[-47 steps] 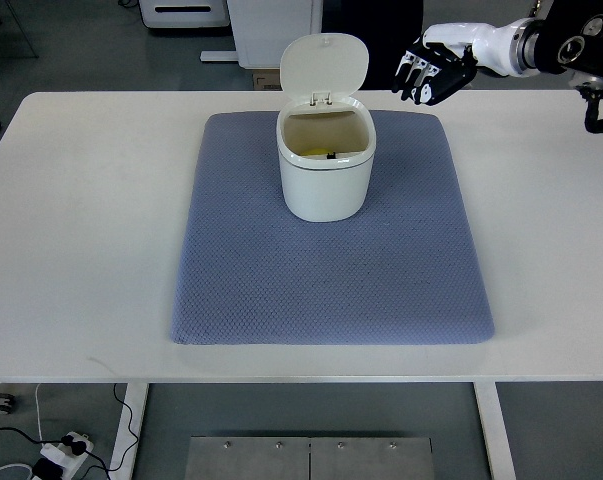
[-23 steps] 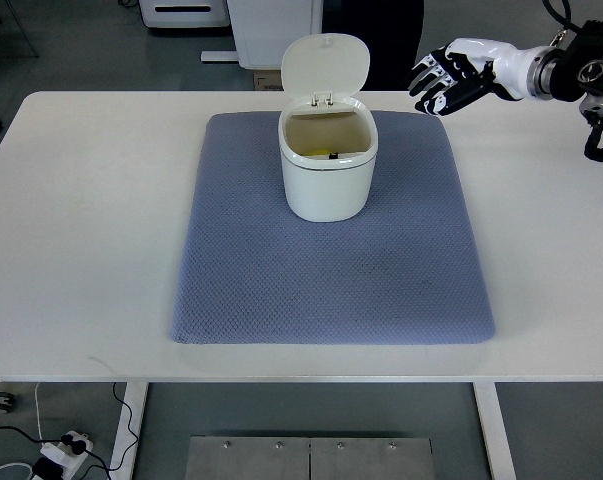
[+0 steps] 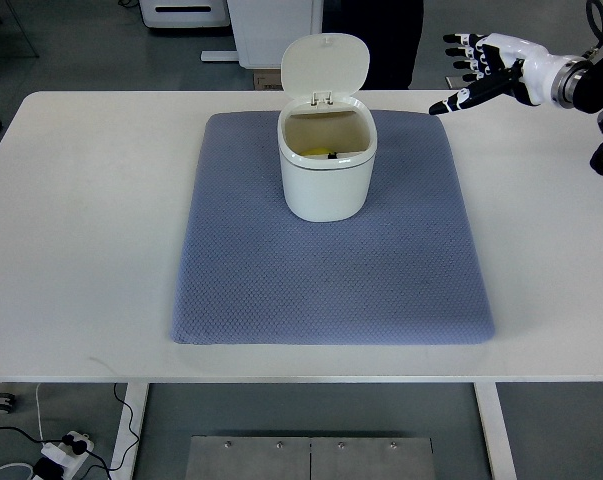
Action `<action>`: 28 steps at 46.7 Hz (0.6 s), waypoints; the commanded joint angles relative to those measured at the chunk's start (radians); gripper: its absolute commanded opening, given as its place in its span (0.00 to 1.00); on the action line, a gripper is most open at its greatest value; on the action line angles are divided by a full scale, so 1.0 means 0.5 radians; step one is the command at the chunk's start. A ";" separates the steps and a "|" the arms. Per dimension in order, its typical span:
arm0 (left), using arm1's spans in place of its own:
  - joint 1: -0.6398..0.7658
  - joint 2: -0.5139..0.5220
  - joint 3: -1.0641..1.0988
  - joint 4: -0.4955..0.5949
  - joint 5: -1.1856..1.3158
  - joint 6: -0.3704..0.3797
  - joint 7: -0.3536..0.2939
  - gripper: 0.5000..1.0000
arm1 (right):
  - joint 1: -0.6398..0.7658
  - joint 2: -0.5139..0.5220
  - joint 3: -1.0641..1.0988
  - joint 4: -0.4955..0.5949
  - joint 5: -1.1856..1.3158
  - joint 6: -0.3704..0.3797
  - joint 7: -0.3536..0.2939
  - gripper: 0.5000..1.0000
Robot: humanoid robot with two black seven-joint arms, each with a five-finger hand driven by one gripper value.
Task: Put lemon in trash with right hand
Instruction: 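Withdraw the empty right hand up and away from the bin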
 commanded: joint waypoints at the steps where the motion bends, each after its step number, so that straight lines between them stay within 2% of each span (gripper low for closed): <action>1: 0.000 0.000 0.000 0.001 0.000 0.000 -0.001 1.00 | -0.089 0.000 0.154 -0.006 0.002 0.000 0.001 1.00; 28: 0.000 0.000 0.000 0.001 0.000 0.000 -0.001 1.00 | -0.488 0.040 0.866 -0.088 0.012 -0.003 0.019 1.00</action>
